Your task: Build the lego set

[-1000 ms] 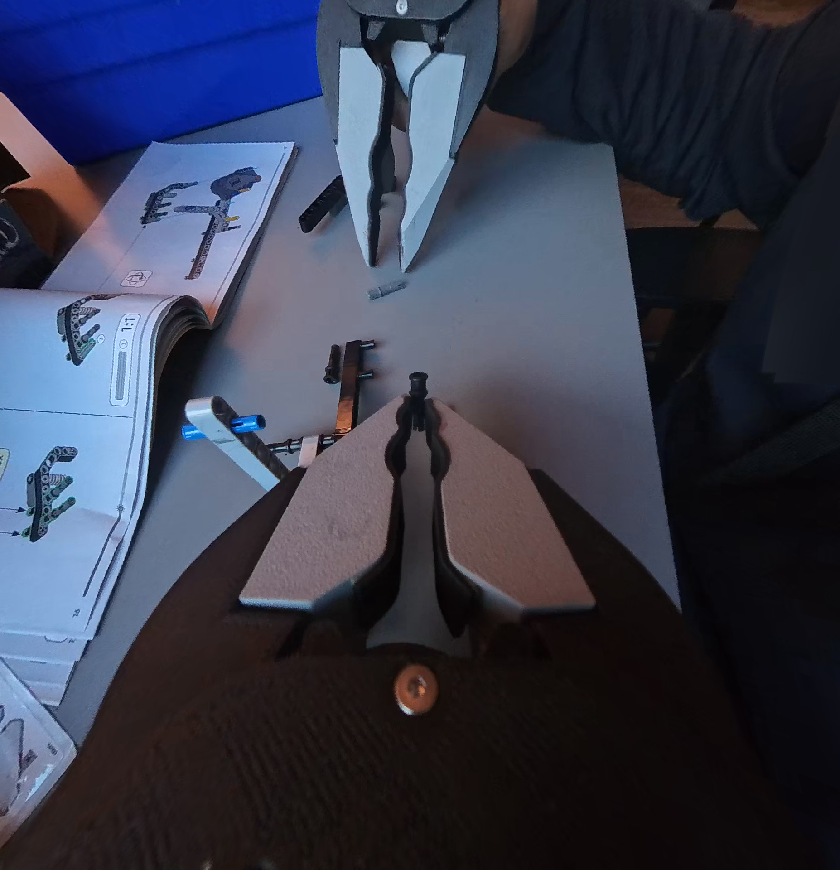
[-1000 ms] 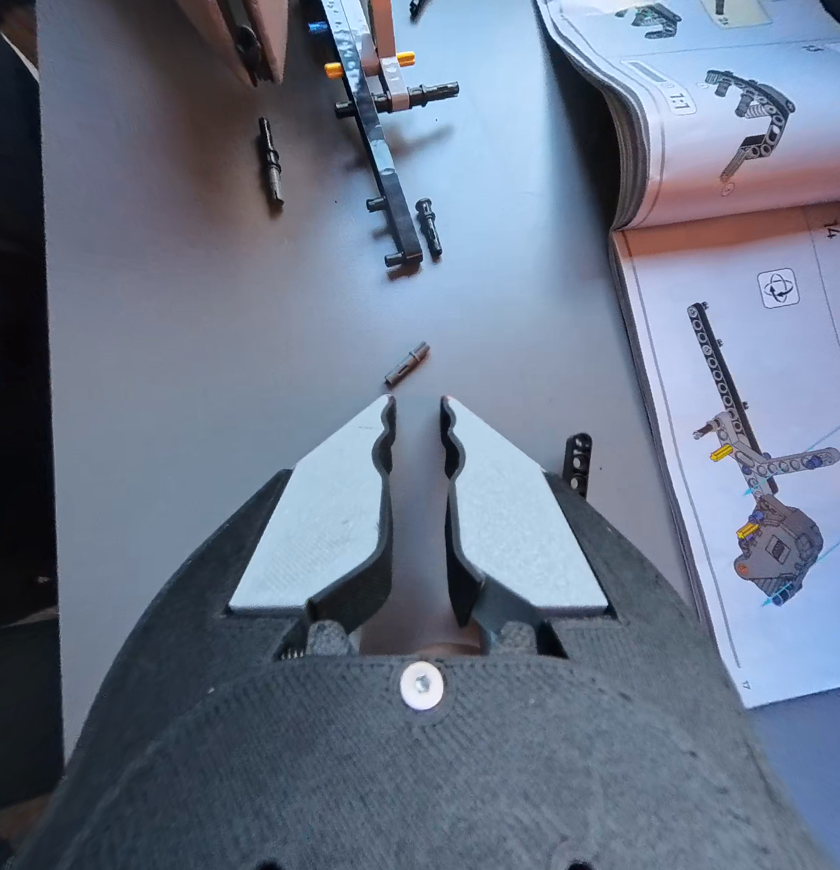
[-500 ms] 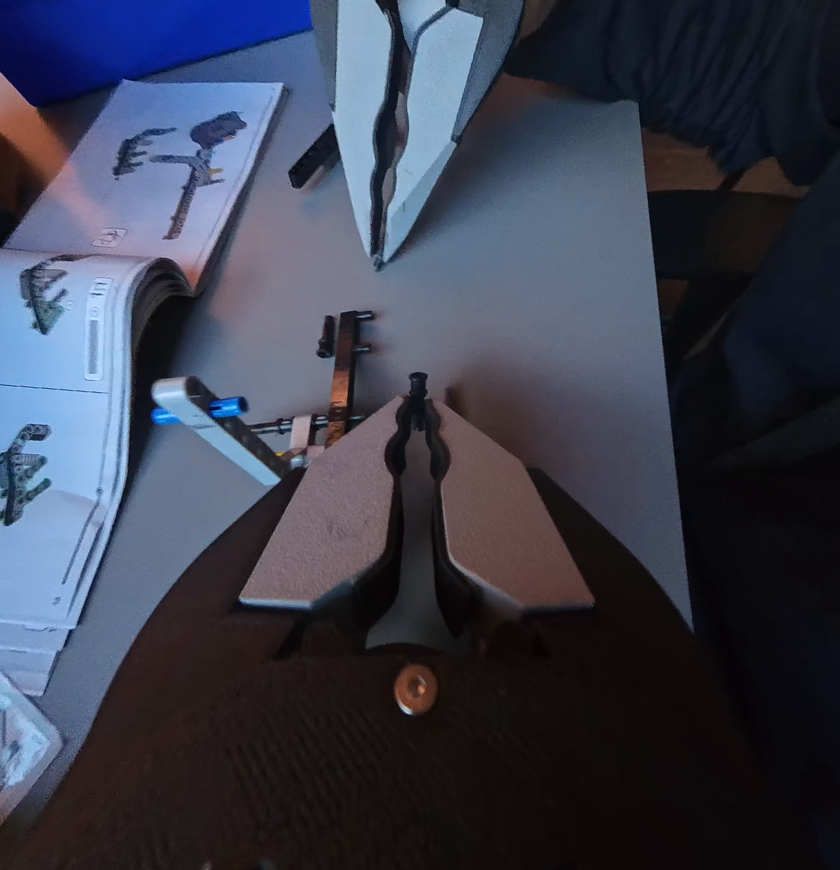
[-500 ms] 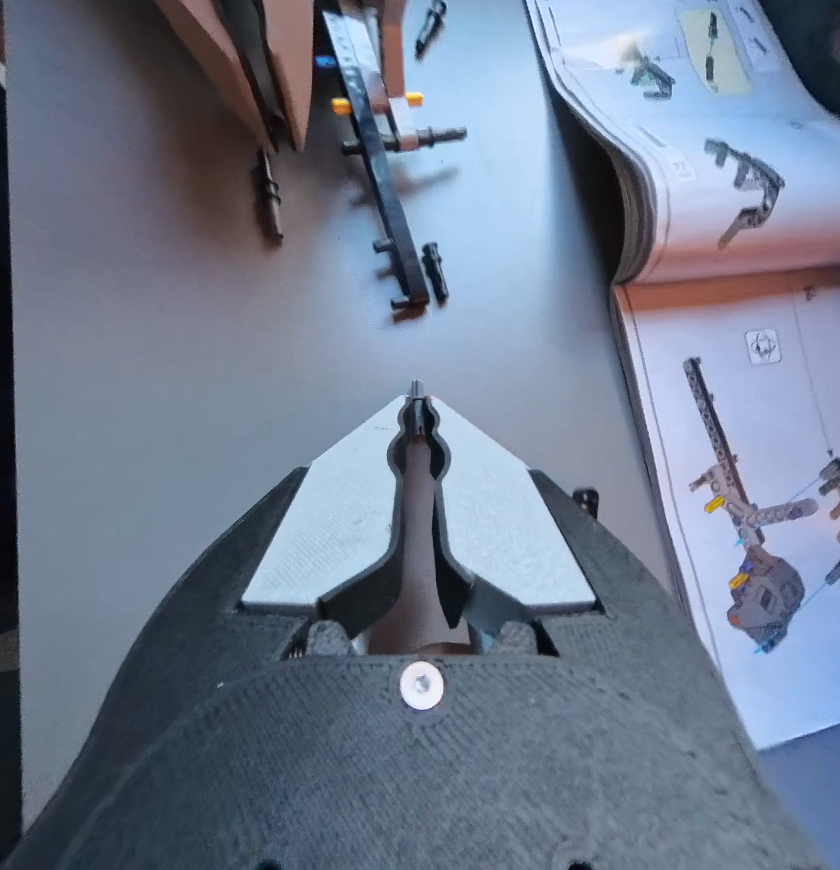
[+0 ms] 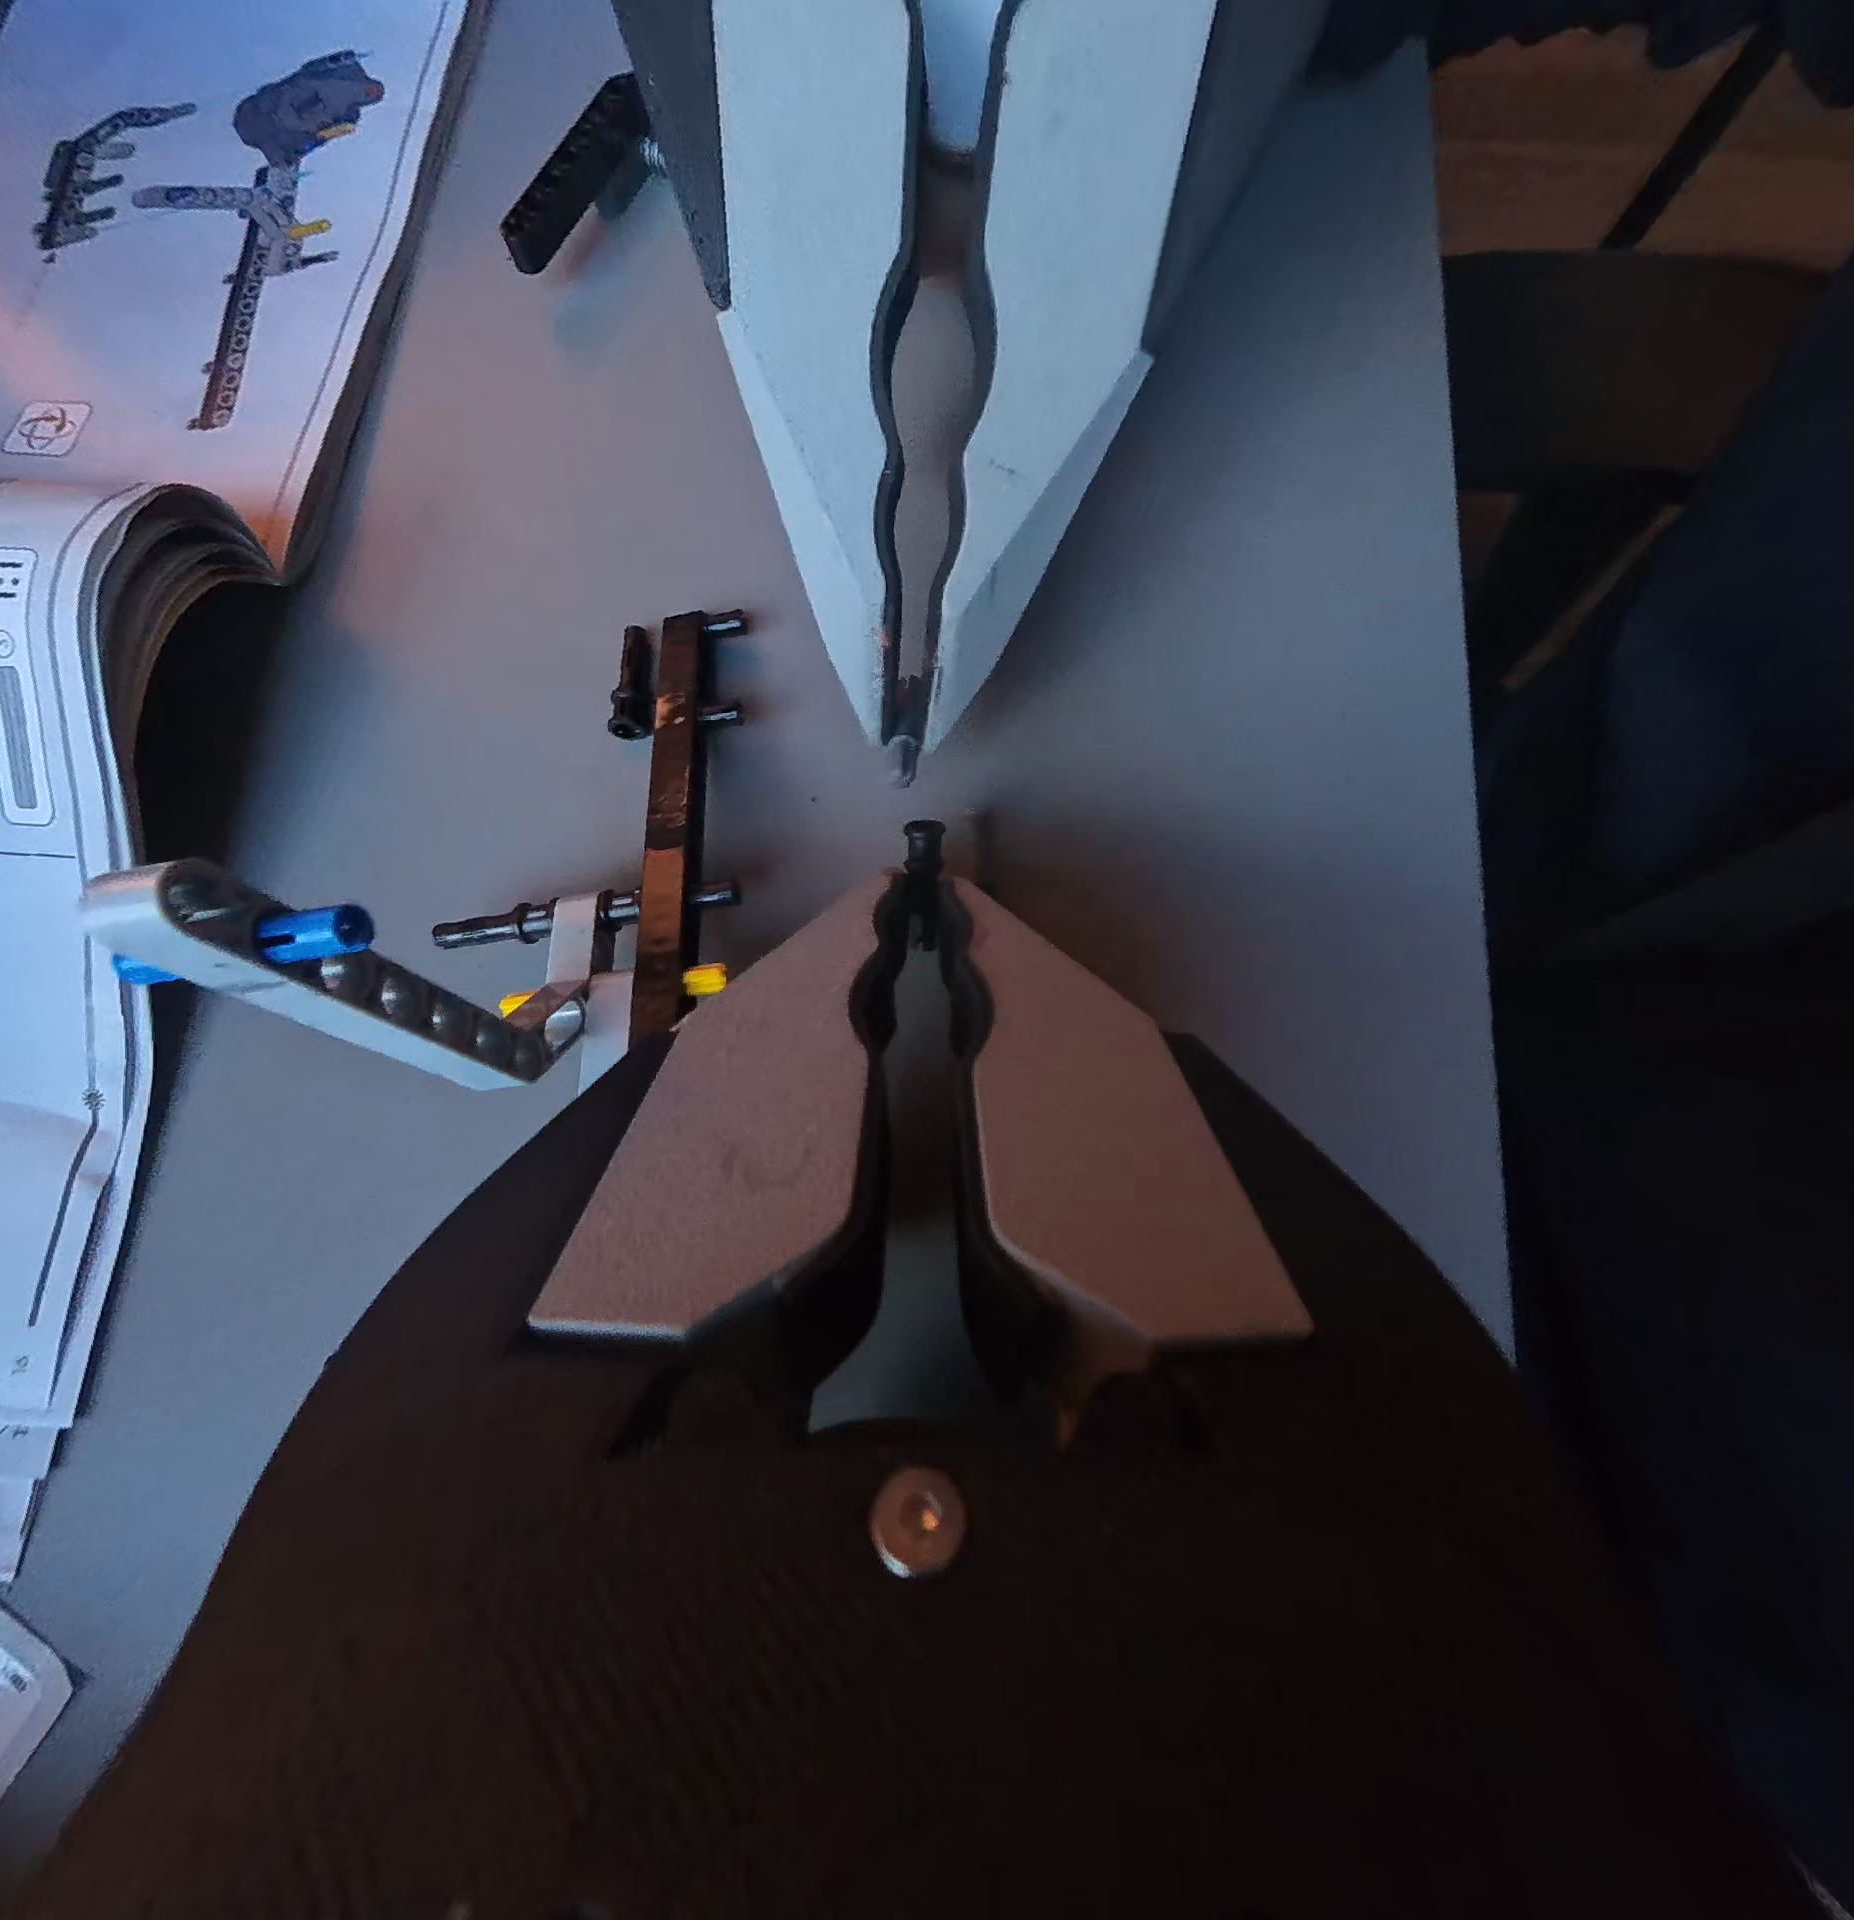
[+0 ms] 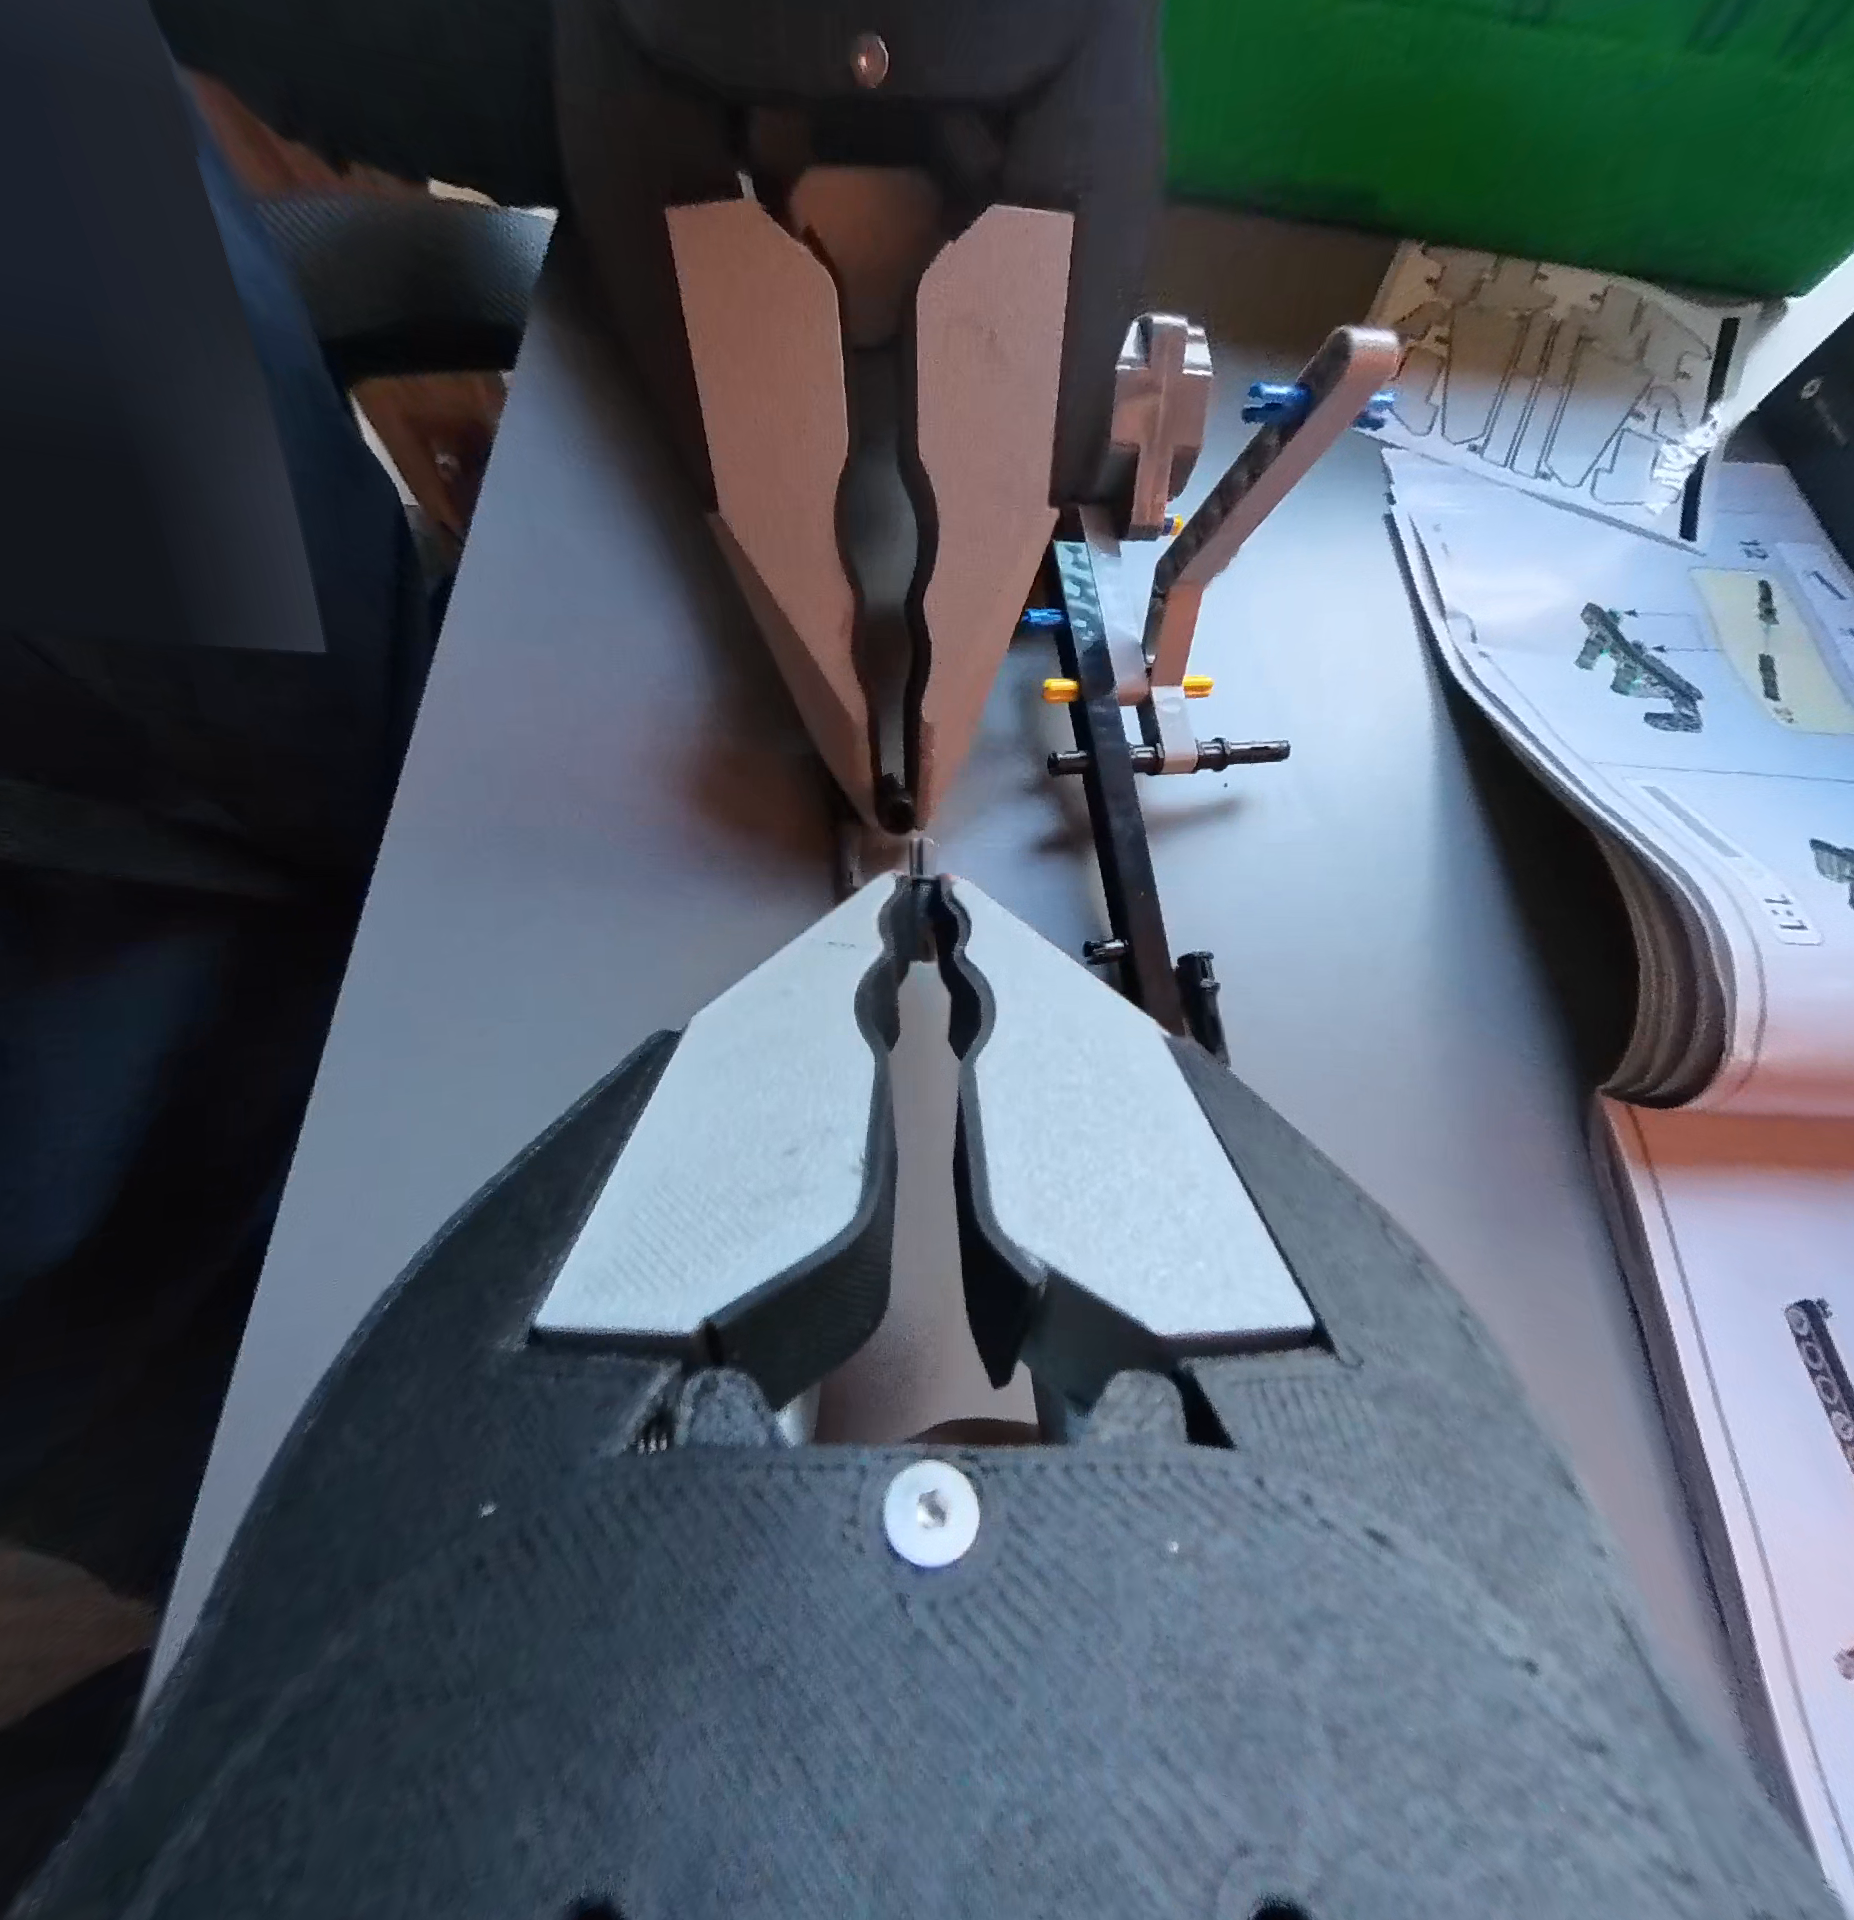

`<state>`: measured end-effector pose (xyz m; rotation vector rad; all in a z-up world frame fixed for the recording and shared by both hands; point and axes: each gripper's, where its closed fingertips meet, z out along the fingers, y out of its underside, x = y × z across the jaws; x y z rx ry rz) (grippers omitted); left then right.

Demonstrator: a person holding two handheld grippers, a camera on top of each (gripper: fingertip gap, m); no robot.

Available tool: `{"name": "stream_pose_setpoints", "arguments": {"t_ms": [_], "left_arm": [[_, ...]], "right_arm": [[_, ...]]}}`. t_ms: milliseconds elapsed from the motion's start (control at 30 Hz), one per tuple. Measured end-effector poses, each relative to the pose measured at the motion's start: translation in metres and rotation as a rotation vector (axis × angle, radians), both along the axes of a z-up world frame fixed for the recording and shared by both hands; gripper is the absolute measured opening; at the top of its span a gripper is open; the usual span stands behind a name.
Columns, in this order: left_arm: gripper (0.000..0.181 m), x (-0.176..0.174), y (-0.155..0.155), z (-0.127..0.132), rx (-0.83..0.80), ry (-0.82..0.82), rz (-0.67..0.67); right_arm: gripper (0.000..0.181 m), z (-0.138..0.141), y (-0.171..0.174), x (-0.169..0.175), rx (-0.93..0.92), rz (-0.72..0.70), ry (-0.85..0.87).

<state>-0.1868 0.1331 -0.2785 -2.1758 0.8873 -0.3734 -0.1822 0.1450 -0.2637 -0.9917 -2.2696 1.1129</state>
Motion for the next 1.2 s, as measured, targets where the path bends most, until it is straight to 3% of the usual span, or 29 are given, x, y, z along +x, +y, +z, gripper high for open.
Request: {"name": "stream_pose_setpoints", "arguments": {"t_ms": [33,1200], "left_arm": [[0.002,0.000,0.000,-0.001,-0.004,0.003,-0.001],[0.001,0.001,0.000,-0.002,-0.036,-0.016,-0.005]], "right_arm": [[0.001,-0.001,0.000,0.000,0.002,-0.002,-0.003],[0.001,-0.016,-0.005,0.001,0.113,0.029,-0.035]]}}
